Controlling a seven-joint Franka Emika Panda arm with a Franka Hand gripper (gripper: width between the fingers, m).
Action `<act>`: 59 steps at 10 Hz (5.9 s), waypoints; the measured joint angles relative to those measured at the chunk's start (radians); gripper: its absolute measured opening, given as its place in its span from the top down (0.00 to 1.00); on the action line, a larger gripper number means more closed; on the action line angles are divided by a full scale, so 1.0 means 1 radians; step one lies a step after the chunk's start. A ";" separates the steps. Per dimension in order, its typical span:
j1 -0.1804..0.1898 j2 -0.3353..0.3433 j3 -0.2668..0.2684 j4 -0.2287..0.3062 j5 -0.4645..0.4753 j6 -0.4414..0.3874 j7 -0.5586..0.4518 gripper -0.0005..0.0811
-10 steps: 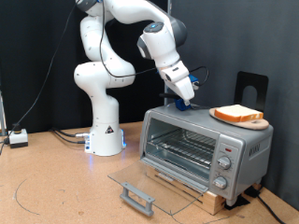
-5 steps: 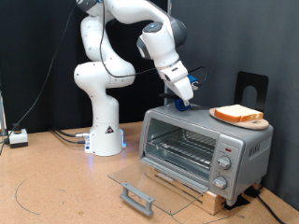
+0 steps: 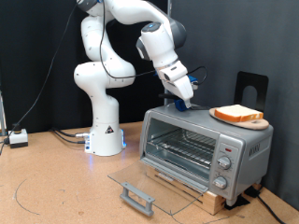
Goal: Make a piece of toast with the oven
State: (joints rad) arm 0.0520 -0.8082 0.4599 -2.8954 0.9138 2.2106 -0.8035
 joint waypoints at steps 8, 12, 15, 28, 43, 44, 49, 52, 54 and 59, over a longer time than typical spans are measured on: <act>0.001 0.002 0.002 -0.009 0.001 -0.008 0.000 0.00; 0.001 0.002 0.002 -0.008 0.004 -0.026 0.000 0.14; 0.001 0.002 0.002 -0.009 0.008 -0.039 0.000 0.51; -0.039 -0.123 -0.154 0.056 -0.075 -0.249 -0.001 0.51; -0.303 0.095 -0.329 0.119 -0.213 -0.154 -0.222 0.51; -0.299 0.102 -0.325 0.126 -0.216 -0.139 -0.268 0.51; -0.307 0.284 -0.217 0.224 -0.263 -0.009 -0.215 0.51; -0.304 0.402 -0.167 0.281 -0.246 0.056 -0.205 0.51; -0.301 0.455 -0.140 0.308 -0.229 0.078 -0.189 0.51; -0.279 0.492 -0.087 0.329 -0.148 0.110 -0.187 0.51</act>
State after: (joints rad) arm -0.2270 -0.3163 0.3729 -2.5669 0.7662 2.3205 -0.9909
